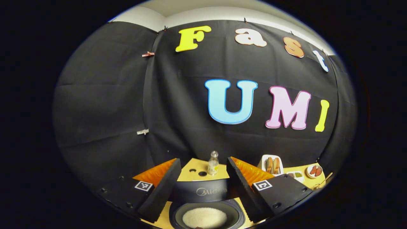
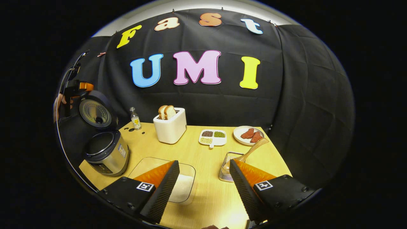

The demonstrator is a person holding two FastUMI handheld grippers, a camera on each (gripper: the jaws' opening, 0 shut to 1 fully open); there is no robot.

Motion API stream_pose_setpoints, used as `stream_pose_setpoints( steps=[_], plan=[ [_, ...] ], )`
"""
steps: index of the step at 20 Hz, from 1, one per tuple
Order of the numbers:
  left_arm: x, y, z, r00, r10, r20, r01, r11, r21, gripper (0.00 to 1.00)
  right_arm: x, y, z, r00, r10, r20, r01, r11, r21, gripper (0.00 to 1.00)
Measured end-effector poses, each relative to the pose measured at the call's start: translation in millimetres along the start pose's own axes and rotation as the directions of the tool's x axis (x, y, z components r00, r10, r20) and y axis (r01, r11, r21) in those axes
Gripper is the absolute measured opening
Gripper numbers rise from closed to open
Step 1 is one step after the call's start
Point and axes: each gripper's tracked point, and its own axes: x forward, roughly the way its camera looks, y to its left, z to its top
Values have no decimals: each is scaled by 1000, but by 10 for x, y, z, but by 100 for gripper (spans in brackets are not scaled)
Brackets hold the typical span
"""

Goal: Close the left gripper, press the button to open the rice cooker; take a wooden spoon from the chopstick holder with the right hand, scoop a spoonful of rice and pour it into the rice cooker, then put the wooden spoon back into the chopstick holder.

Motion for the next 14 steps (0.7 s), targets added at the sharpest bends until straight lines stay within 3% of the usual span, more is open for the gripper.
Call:
stream_pose_setpoints(
  steps=[9, 14],
  plan=[
    [-674, -131, -1129, 980, 43, -195, -44, 999, 2, 99, 38, 61, -70, 997, 70, -13, -70, 997, -30, 99],
    [-764, -188, -1734, 975, 46, -218, -43, 999, 18, 99, -1, 197, -213, 991, 122, -51, -124, 991, -50, 99]
  ],
)
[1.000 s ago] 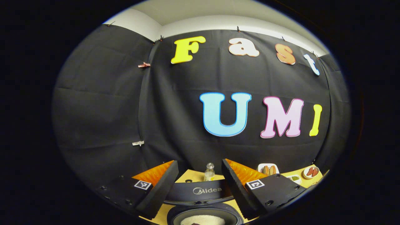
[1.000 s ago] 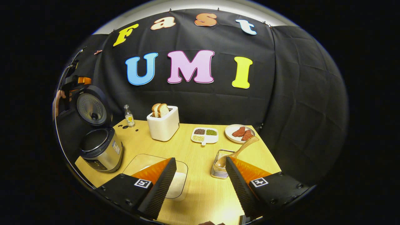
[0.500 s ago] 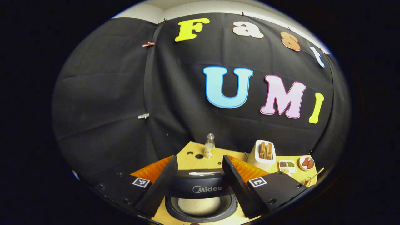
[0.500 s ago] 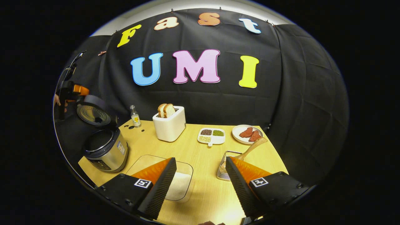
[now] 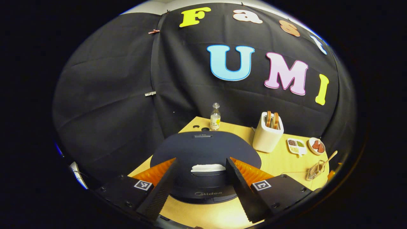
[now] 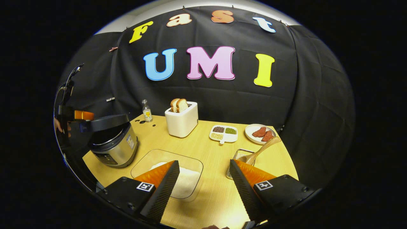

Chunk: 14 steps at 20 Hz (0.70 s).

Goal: Close the left gripper, press the button to open the rice cooker; take a wooden spoon from the chopstick holder with the right hand, scoop a spoonful of rice and pour it into the rice cooker, then put the wooden spoon back into the chopstick holder.

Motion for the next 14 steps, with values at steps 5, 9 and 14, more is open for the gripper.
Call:
stream_pose_setpoints(
  steps=[5, 9, 14],
  plan=[
    [162, -15, -376, 1000, 10, -22, -10, 999, -34, 99, 44, 150, -50, 999, 47, -24, -48, 999, -24, 99],
    [162, -21, -402, 999, 31, 12, -31, 1000, -1, 100, 147, 195, -59, 997, 68, -38, -69, 997, -40, 99],
    [220, -19, -442, 999, 40, 1, -40, 999, -6, 99, 216, 251, -43, 995, 88, -52, -91, 994, -59, 99]
  ],
)
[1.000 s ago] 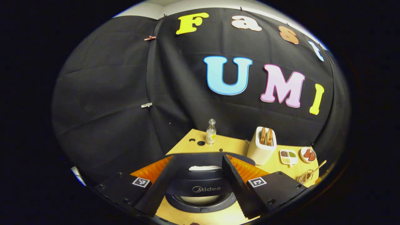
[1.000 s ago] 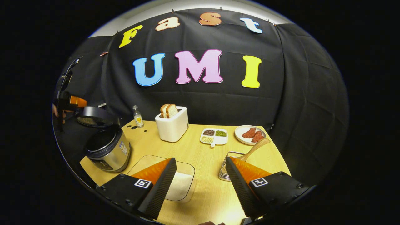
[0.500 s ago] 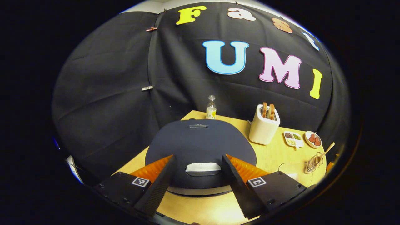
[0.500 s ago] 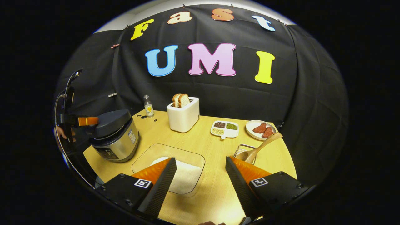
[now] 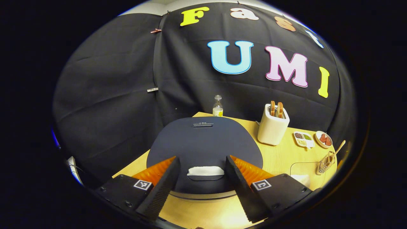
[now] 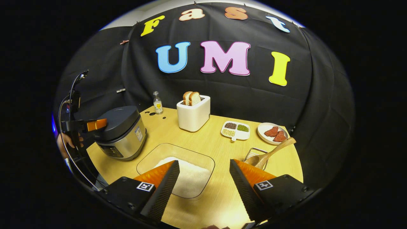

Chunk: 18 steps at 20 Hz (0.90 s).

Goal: Close the left gripper, press the button to open the rice cooker; take a wooden spoon from the chopstick holder with the right hand, scoop a spoonful of rice and pour it into the rice cooker, then put the wooden spoon back into the chopstick holder.

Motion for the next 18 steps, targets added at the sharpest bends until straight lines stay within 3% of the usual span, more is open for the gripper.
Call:
stream_pose_setpoints(
  steps=[8, 11, 15, 18],
  plan=[
    [-25, -14, -3, 999, -17, -29, 17, 1000, 16, 99, -57, 86, 60, 1000, 14, 14, -14, 1000, 6, 99],
    [-204, -43, 199, 998, -35, 49, 32, 998, 56, 96, -124, 62, 250, 998, -6, 58, 5, 1000, 12, 99],
    [-781, -342, 641, 969, -149, 195, 140, 988, 60, 96, -265, 36, 578, 991, -40, 129, 37, 999, 22, 99],
    [-1269, -549, 840, 939, -229, 256, 231, 973, 24, 96, -593, -89, 844, 972, -120, 201, 114, 993, 37, 99]
  ],
)
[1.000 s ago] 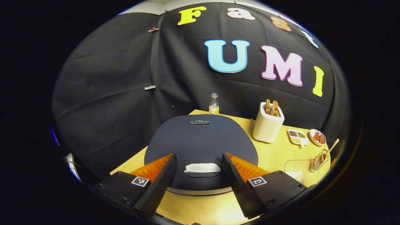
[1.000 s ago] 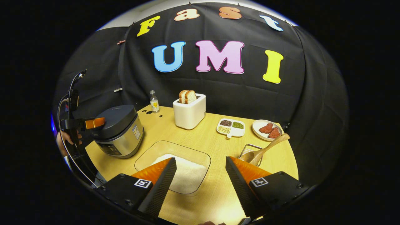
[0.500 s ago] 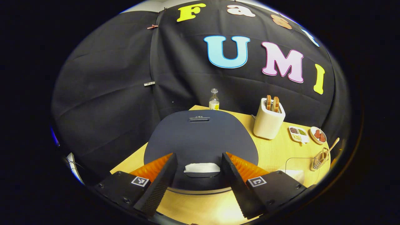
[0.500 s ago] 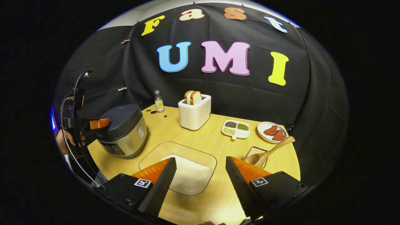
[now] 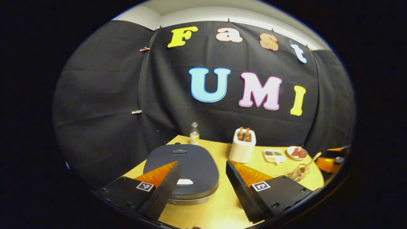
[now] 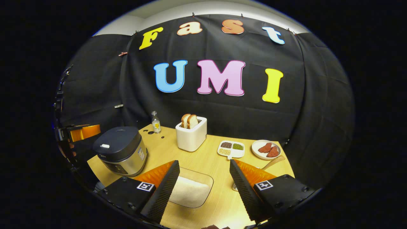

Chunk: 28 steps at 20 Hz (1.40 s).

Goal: Close the left gripper, press the button to open the rice cooker; take a wooden spoon from the chopstick holder with the right hand, scoop a spoonful of rice and pour it into the rice cooker, then put the wooden spoon back into the chopstick holder.

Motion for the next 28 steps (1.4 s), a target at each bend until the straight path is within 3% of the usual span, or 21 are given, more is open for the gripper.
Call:
stream_pose_setpoints(
  steps=[4, 13, 21, 28],
  plan=[
    [-427, -277, 306, 990, -119, 71, 119, 993, 7, 95, -316, -205, 267, 989, -124, 84, 124, 992, 7, 98],
    [-659, -172, 334, 968, -238, 83, 237, 971, 31, 92, -554, -219, 356, 955, -270, 126, 272, 962, -2, 99],
    [-595, -276, 387, 951, -298, 86, 296, 954, 45, 95, -619, 18, 395, 946, -289, 147, 287, 957, 38, 98],
    [-540, -339, 377, 942, -323, 88, 322, 946, 28, 95, -673, -50, 343, 939, -318, 133, 313, 948, 53, 99]
  ],
)
